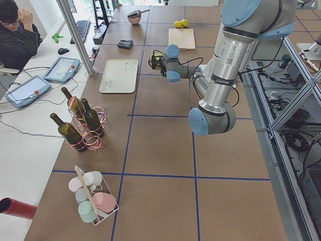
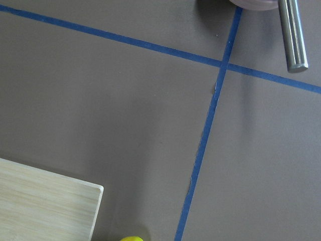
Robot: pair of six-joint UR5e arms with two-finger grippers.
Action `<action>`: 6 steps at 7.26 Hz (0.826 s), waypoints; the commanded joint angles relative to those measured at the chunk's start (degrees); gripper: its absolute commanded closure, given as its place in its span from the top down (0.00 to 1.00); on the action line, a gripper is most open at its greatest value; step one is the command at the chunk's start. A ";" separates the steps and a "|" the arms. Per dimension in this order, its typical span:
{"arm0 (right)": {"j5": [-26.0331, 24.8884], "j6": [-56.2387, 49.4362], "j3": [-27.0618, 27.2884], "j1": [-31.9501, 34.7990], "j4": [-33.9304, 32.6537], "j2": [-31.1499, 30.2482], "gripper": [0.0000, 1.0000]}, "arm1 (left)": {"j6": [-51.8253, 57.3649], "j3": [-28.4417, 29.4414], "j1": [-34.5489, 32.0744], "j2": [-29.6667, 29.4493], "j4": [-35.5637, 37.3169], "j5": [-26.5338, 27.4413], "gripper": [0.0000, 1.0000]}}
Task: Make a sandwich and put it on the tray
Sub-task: 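Slide the plate with the left gripper onto the TAIJI BEAR tray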
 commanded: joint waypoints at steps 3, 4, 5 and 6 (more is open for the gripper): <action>-0.35 0.00 -0.09 0.00 0.00 0.03 1.00 | 13.87 22.78 -12.78 -14.78 -0.13 -12.25 0.00; -0.35 0.17 -0.09 0.00 0.00 0.03 1.00 | 15.38 29.29 -14.19 -18.73 -0.22 -14.36 0.00; -0.35 0.18 -0.09 0.00 0.00 0.03 1.00 | 17.39 36.14 -15.86 -22.51 -0.22 -17.51 0.00; -0.35 0.18 0.00 0.00 0.00 -0.06 1.00 | 17.93 43.86 -16.75 -27.51 -0.48 -17.98 0.00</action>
